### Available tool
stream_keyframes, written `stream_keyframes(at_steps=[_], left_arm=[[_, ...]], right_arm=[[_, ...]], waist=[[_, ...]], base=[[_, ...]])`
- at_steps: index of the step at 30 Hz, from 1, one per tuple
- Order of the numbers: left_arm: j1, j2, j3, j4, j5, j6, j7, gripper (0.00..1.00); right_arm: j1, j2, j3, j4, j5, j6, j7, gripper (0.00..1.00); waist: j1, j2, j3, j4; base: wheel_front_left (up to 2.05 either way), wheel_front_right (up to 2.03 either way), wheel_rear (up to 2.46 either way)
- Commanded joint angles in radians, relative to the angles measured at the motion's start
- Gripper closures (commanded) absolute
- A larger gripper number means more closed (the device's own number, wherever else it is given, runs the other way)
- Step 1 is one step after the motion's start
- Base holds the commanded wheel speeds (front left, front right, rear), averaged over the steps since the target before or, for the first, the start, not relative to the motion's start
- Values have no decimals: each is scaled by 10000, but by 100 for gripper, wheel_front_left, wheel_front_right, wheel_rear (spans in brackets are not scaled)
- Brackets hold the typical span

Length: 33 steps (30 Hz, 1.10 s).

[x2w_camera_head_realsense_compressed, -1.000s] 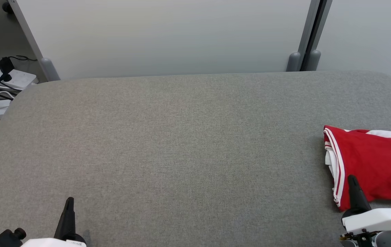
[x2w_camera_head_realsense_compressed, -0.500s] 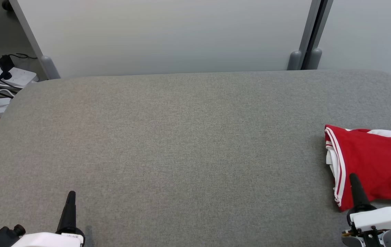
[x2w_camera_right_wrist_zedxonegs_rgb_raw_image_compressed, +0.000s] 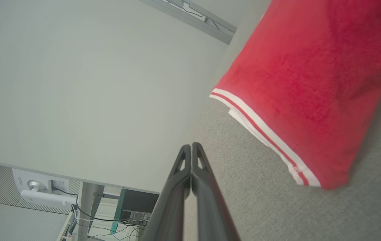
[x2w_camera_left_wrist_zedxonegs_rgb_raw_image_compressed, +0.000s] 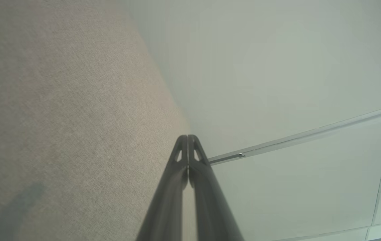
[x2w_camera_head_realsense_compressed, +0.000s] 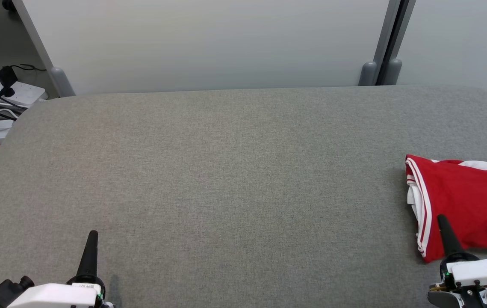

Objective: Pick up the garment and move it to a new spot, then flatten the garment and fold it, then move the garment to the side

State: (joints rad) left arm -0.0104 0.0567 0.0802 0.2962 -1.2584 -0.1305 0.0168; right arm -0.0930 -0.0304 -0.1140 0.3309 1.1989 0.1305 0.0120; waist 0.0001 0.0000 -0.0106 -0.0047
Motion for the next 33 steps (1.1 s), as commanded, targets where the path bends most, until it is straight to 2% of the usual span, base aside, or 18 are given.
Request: stream_keyframes(at_steps=[1,33], left_arm=[[-566,122,263,-300,-385,-2,92,100],[-976,-64,339,-513,-3500,-2,967,100]], right_arm=[[-226,-156,138,-382,422,3,157,100],[-150,-198,2,-861,4097,2,1012,100]], waist=[[0,0,9,3],[0,0,137,47]], base=[[0,0,0],[0,0,0]])
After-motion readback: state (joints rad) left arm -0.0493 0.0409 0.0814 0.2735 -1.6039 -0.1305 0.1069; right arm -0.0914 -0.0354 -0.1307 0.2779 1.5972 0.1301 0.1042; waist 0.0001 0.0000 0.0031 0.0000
